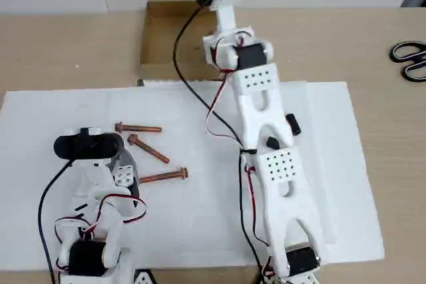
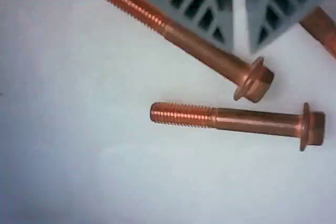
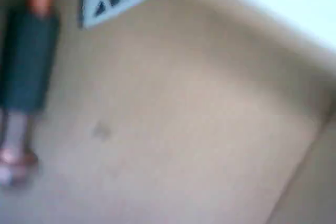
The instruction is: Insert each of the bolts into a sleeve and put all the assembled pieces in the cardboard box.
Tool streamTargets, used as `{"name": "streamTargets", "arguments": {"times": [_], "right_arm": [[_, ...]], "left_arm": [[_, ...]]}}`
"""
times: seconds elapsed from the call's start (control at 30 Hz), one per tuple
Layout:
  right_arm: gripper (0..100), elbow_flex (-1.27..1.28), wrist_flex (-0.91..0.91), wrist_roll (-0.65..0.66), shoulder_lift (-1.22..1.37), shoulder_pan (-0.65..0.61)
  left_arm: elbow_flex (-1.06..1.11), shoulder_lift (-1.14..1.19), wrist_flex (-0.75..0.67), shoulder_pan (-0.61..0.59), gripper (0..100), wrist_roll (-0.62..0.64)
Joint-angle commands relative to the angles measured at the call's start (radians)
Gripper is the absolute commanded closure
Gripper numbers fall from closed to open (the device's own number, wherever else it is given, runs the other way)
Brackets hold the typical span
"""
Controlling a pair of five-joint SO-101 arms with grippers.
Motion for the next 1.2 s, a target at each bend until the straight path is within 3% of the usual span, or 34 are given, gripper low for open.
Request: {"name": "streamTargets", "arguments": {"times": [0.0,0.1,0.3,0.73,0.93,1.17], "right_arm": [[80.8,-0.04,0.18,0.006,-0.145,0.007],[80.8,-0.037,0.314,0.011,-0.185,0.002],[80.8,0.043,0.328,0.011,-0.232,0.024],[80.8,0.804,0.32,0.014,-0.616,0.025],[80.8,0.968,0.32,0.146,-0.639,0.018],[80.9,0.993,0.309,0.233,-0.631,0.018]], "left_arm": [[-0.008,-0.012,-0.026,0.002,99,-0.005],[-0.008,-0.012,-0.026,0.002,99,-0.005],[-0.008,-0.012,-0.026,0.002,99,-0.002],[-0.005,-0.012,-0.026,0.002,99,0.0],[-0.004,-0.012,-0.026,0.002,99,0.0],[-0.004,-0.012,-0.026,0.002,99,0.0]]}}
